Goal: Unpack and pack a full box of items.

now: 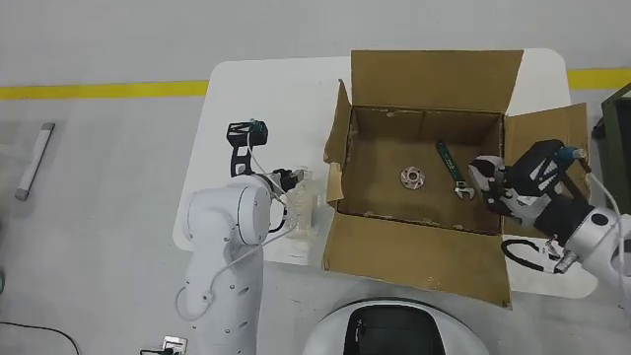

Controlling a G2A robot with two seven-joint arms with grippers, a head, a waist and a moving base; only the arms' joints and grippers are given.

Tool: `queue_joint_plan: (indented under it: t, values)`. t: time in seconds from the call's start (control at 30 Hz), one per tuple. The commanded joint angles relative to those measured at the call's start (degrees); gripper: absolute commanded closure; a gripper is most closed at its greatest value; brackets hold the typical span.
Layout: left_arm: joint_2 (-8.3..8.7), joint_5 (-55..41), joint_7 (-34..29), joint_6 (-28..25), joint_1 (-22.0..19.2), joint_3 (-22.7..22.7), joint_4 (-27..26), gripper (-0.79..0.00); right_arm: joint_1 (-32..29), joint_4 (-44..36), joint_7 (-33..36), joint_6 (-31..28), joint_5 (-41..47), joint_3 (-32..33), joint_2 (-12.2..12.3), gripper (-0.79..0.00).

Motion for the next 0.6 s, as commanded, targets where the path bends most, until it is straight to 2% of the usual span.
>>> queue_joint_plan:
  t: [0.0,0.13,0.33,0.43,0.57]
  values:
    - [0.0,0.0,0.0,0.0,0.0,0.0,0.0,-0.785,1.0,0.0,1.0,1.8,-2.0,-1.2,0.1,0.0]
    - [0.0,0.0,0.0,0.0,0.0,0.0,0.0,-0.785,5.3,0.0,7.7,6.7,-7.9,-5.9,0.3,0.0]
    - [0.0,0.0,0.0,0.0,0.0,0.0,0.0,-0.785,15.4,3.7,22.0,15.9,-16.4,-17.3,0.0,0.0]
    - [0.0,0.0,0.0,0.0,0.0,0.0,0.0,-0.785,18.7,7.1,23.6,19.1,-18.1,-21.8,-0.4,0.0]
    - [0.0,0.0,0.0,0.0,0.0,0.0,0.0,-0.785,18.7,7.1,23.6,19.1,-18.1,-21.8,-0.4,0.0]
